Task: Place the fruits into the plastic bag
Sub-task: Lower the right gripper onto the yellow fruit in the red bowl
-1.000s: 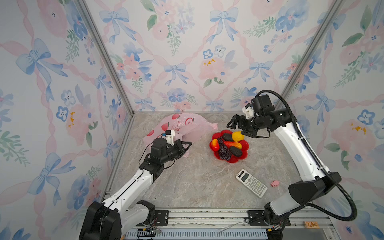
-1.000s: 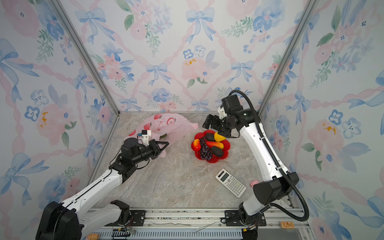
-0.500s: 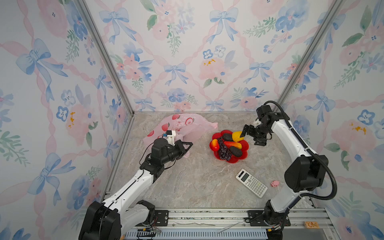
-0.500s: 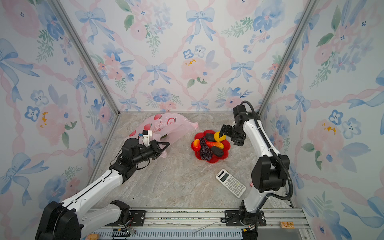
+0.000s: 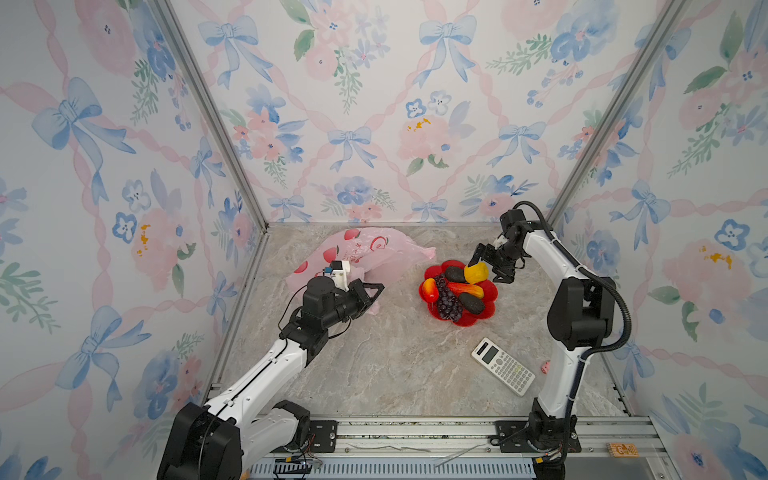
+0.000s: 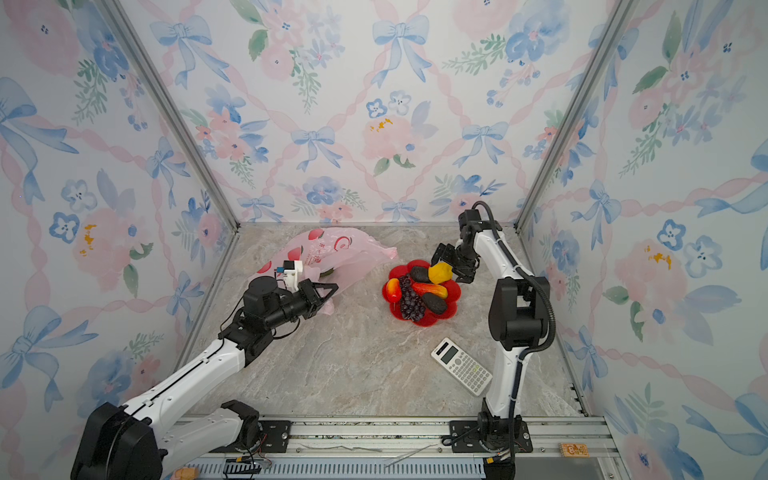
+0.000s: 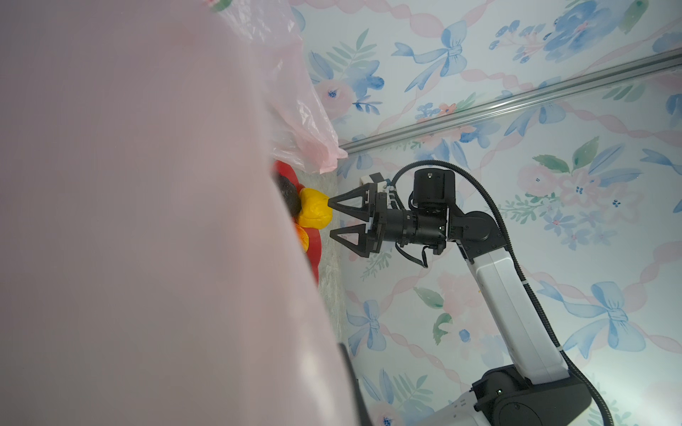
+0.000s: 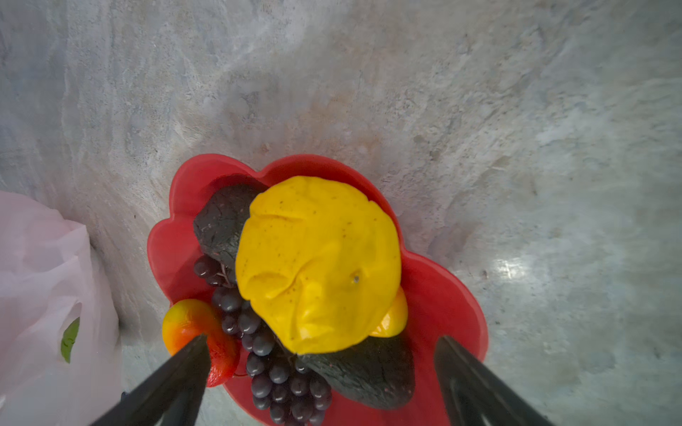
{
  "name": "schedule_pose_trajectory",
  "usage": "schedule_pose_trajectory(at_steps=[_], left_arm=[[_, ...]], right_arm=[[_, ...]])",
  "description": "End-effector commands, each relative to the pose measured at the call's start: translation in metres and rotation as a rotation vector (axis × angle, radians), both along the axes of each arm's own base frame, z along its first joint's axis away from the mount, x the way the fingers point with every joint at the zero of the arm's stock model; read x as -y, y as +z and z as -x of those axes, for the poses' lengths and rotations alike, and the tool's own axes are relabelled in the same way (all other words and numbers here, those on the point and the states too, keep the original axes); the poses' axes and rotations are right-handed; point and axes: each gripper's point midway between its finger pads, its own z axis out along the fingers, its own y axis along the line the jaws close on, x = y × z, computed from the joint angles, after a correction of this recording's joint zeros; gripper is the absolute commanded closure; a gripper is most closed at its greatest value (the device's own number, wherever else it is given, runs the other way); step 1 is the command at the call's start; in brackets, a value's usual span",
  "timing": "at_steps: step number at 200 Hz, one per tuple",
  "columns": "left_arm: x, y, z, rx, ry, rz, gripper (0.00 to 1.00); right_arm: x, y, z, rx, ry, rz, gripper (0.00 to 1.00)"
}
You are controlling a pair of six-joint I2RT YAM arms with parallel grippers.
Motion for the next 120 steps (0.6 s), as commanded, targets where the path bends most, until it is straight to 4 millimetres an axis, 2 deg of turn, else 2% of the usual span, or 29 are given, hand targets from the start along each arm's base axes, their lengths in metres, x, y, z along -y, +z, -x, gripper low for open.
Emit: schedule_pose_trajectory(at_steps=[1, 120], left_arm=[[-0.003, 0.000, -0.003, 0.015, 0.008, -0.003, 1.00], [-0.014, -0.011, -0.007, -0.013, 0.015, -0.004, 1.00]], right_arm=[[0.001, 0.001, -0.007, 0.000, 0.009, 0.002, 0.04], [-0.007, -0.022, -0.017, -0.054, 0.081, 0.114, 0.04]])
